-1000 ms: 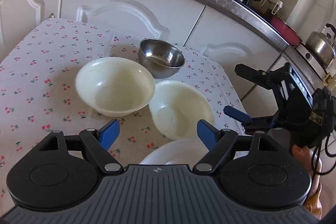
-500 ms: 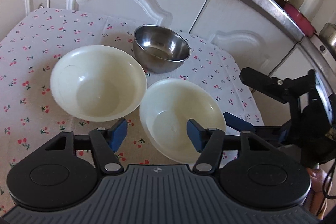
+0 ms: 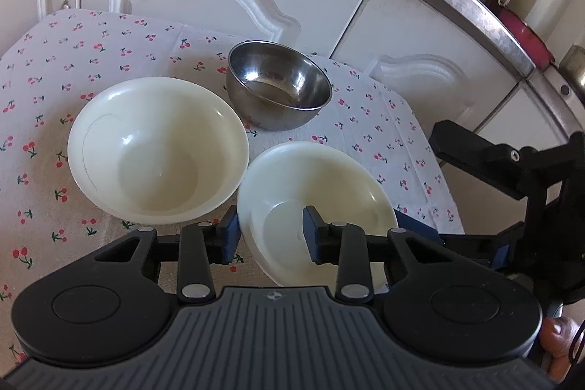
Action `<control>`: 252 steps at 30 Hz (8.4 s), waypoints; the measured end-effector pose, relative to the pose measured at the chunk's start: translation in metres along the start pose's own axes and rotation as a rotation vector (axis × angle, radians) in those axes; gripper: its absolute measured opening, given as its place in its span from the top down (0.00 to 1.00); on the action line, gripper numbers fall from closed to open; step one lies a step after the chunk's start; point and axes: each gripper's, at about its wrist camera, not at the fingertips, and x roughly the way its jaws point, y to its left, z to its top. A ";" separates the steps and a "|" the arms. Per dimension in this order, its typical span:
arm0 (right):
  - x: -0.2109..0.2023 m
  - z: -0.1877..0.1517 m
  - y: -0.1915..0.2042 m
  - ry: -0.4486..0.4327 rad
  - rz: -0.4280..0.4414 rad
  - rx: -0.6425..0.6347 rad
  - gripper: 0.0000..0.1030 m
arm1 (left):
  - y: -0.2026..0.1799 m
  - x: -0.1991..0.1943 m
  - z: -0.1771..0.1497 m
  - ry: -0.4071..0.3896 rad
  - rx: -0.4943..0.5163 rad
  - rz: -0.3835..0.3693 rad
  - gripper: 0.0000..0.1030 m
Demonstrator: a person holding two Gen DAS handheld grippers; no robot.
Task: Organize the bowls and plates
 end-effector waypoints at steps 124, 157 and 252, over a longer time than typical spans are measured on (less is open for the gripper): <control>-0.032 0.013 0.003 -0.228 0.072 0.022 0.00 | -0.033 -0.015 0.078 -0.174 0.148 0.176 0.14; -0.023 0.009 -0.013 -0.190 -0.015 0.093 0.00 | -0.048 0.094 0.085 0.059 0.262 0.161 0.78; 0.022 -0.058 0.084 -0.010 0.054 -0.166 0.00 | 0.002 -0.073 0.009 -0.143 0.087 0.178 0.73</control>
